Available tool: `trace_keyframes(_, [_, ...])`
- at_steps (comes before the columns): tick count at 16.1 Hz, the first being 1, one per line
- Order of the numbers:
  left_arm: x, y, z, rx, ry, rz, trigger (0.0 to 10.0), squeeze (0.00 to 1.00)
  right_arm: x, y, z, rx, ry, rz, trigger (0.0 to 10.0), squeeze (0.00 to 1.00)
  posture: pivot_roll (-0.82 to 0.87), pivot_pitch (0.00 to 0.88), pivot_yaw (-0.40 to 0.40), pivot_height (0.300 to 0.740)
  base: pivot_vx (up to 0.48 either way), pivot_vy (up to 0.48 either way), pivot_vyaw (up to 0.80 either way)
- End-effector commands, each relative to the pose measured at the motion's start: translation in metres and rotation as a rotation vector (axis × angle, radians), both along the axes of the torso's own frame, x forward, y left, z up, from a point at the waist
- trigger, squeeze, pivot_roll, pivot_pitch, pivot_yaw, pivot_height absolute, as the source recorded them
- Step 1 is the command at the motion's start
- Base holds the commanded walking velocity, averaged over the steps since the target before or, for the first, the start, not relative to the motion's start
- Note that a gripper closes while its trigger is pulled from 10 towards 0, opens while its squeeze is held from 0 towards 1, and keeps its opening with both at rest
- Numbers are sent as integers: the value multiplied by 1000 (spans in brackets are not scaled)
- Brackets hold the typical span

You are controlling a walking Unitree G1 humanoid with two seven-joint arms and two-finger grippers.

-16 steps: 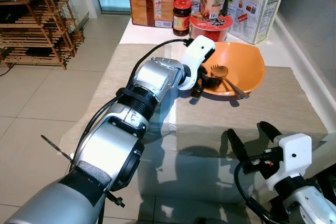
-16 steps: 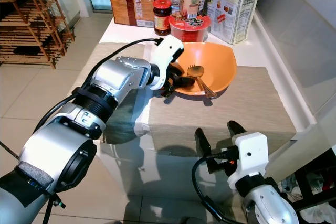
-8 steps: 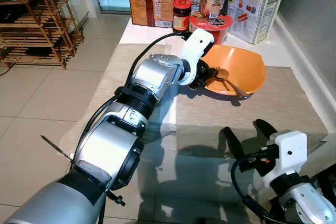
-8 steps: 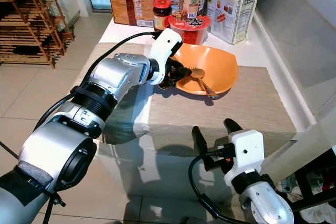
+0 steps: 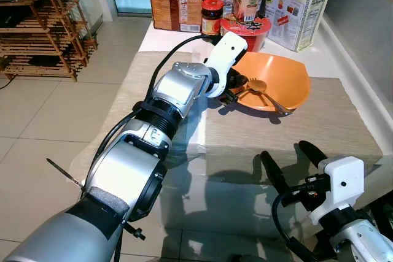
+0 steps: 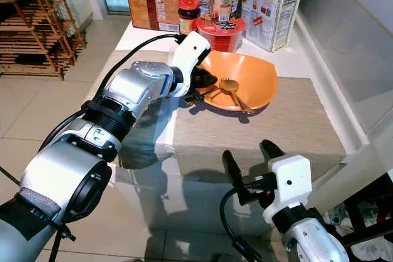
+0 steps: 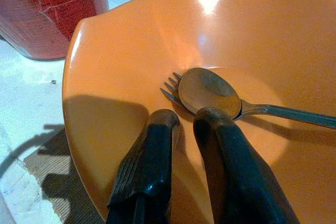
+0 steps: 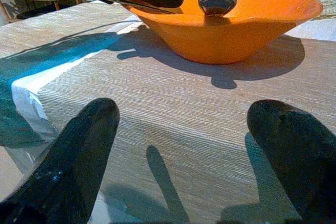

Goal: Setting the table

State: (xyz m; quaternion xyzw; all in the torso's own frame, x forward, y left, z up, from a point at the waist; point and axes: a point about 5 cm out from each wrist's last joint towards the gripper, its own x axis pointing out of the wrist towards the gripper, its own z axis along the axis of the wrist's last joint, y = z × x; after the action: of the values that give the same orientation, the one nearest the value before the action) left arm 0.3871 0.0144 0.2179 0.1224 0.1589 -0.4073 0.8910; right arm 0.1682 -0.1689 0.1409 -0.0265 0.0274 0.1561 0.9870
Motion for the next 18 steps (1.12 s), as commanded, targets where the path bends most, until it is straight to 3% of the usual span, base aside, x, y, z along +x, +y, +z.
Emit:
trace_keyframes(1, [2,-2,12,18,-40,-5,10000,0,-1,-1,3,-3,-2,2,10000,0,-155,9,53,740,0,0,0])
trace_keyframes(14, [2,-2,12,18,-40,-5,10000,0,-1,-1,3,-3,-2,2,10000,0,-155,9,53,740,0,0,0])
trace_keyframes(16, [3,24,53,-236,-268,94,10000,0,4,0,-2,-6,-8,-31,10000,0,-124,4,34,740,0,0,0])
trace_keyframes(17, [1,55,72,-360,-421,212,10000,0,11,5,-6,4,-21,-59,10000,0,-115,0,39,740,0,0,0])
trace_keyframes(18, [1,60,70,-368,-416,230,10000,0,13,5,-7,5,-22,-65,10000,0,-115,0,39,740,0,0,0])
